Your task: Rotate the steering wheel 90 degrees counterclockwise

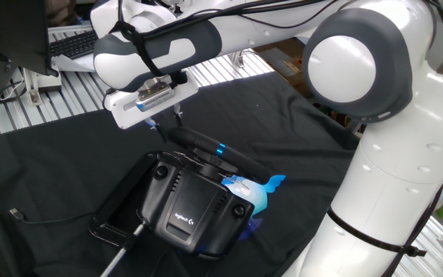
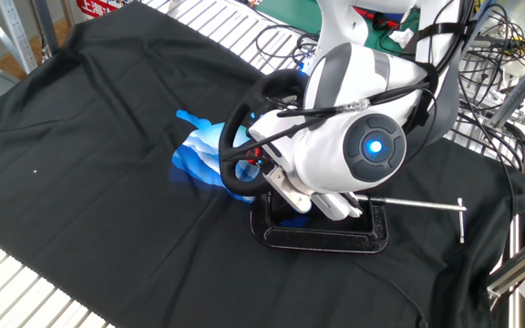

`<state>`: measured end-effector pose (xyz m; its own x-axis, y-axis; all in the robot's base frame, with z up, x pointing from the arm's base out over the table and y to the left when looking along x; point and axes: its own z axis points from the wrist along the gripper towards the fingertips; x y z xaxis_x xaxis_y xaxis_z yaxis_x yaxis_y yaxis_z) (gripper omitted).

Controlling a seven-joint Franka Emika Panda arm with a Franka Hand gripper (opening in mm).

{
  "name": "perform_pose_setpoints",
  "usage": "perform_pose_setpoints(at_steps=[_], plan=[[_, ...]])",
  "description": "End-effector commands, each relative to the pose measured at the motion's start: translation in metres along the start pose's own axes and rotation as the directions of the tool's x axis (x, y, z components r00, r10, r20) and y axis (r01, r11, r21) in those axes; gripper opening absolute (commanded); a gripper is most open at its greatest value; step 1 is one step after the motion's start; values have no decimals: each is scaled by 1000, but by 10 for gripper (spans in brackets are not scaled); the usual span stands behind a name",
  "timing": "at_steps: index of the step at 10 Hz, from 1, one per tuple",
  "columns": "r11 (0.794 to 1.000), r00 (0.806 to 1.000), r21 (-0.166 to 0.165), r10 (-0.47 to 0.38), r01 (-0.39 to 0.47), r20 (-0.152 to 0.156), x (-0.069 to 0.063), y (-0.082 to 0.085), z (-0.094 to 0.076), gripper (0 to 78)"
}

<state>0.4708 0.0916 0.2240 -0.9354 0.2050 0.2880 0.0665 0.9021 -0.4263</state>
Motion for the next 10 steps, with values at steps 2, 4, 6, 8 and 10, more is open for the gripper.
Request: perform_pose_setpoints(at_steps=[2,4,6,8,10], plan=[[1000,1000,0,27,-27,-3,0,0,-1,11],[1000,1000,0,27,-27,-3,0,0,-1,11],[1000,1000,0,27,-27,-3,0,0,-1,11],[998,996,3,55,-55,-75,1,0,-5,11],[999,996,-2,49,-49,-77,4,0,-11,11]])
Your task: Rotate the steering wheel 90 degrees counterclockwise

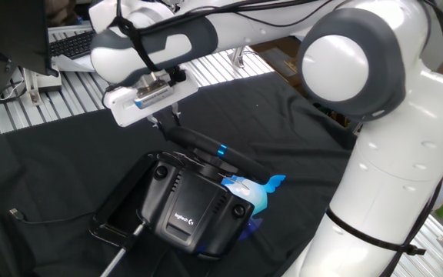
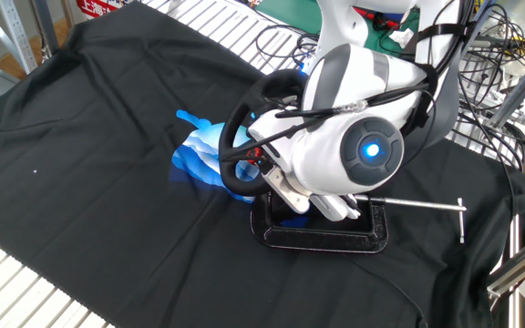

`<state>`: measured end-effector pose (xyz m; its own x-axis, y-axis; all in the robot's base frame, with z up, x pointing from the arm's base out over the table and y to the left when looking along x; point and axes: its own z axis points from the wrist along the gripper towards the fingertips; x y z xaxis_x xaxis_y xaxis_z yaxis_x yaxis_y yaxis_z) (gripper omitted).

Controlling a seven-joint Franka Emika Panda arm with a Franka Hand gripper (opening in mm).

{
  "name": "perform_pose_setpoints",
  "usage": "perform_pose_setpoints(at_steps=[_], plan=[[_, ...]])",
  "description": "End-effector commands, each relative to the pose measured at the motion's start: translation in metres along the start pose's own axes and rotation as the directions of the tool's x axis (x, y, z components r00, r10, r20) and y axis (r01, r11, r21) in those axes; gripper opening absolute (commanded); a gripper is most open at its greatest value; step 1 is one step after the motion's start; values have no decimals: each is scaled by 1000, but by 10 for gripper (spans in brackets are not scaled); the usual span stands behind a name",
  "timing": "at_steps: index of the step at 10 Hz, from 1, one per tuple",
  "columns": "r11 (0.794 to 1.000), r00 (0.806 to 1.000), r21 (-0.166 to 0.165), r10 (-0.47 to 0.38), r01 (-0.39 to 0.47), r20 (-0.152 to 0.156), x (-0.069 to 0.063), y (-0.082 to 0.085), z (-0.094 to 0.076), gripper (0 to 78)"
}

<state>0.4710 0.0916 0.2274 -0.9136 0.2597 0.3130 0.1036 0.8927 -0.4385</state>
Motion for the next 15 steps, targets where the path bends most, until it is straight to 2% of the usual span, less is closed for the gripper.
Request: perform_pose_setpoints(at_steps=[1,2,5,10,15], plan=[[1000,1000,-4,3,-3,-25,3,2,-8,11],[1000,1000,-5,-20,20,-10,4,2,-10,11],[999,999,-11,-47,47,-1,9,1,-20,11],[994,993,-21,-111,111,32,15,1,-30,11],[989,986,-15,-148,149,74,24,6,-35,11]])
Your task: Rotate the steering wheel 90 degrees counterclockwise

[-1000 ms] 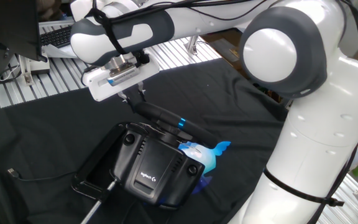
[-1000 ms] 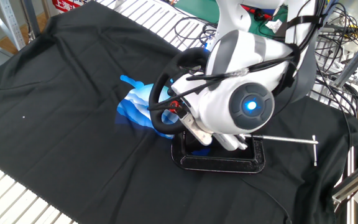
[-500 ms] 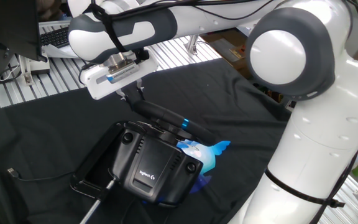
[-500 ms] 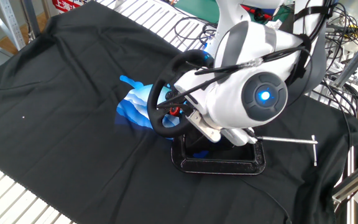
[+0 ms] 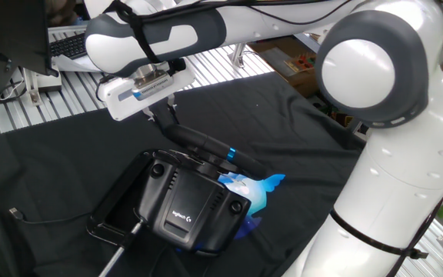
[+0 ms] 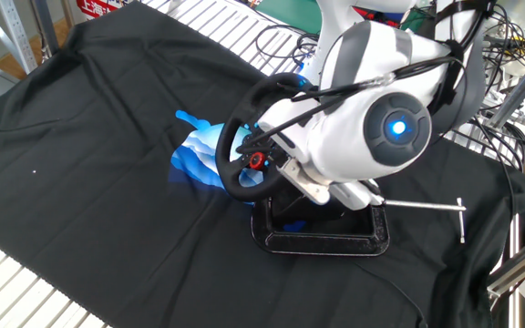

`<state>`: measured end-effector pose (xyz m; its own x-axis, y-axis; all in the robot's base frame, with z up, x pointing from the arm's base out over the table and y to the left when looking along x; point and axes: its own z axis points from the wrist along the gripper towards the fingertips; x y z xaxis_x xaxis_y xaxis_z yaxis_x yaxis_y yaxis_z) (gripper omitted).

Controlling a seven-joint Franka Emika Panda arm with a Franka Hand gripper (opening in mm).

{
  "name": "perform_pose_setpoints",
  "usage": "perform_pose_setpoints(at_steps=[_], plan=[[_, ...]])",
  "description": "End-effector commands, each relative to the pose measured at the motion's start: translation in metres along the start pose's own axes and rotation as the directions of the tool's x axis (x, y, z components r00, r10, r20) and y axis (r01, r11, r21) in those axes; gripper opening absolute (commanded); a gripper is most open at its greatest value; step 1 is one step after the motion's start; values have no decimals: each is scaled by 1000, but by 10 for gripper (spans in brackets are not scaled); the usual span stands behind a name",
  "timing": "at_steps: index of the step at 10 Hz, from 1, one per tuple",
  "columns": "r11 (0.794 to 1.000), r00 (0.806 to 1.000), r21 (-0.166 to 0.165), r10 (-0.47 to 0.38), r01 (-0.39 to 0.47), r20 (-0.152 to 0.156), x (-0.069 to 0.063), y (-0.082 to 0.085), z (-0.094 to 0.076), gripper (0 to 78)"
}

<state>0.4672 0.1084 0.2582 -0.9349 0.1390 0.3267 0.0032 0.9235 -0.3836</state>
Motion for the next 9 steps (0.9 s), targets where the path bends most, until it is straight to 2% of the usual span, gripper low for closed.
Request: perform_pose_setpoints(at_steps=[1,9], plan=[[999,999,2,-33,32,31,9,9,-5,11],[998,998,2,-63,63,29,12,11,-6,11]])
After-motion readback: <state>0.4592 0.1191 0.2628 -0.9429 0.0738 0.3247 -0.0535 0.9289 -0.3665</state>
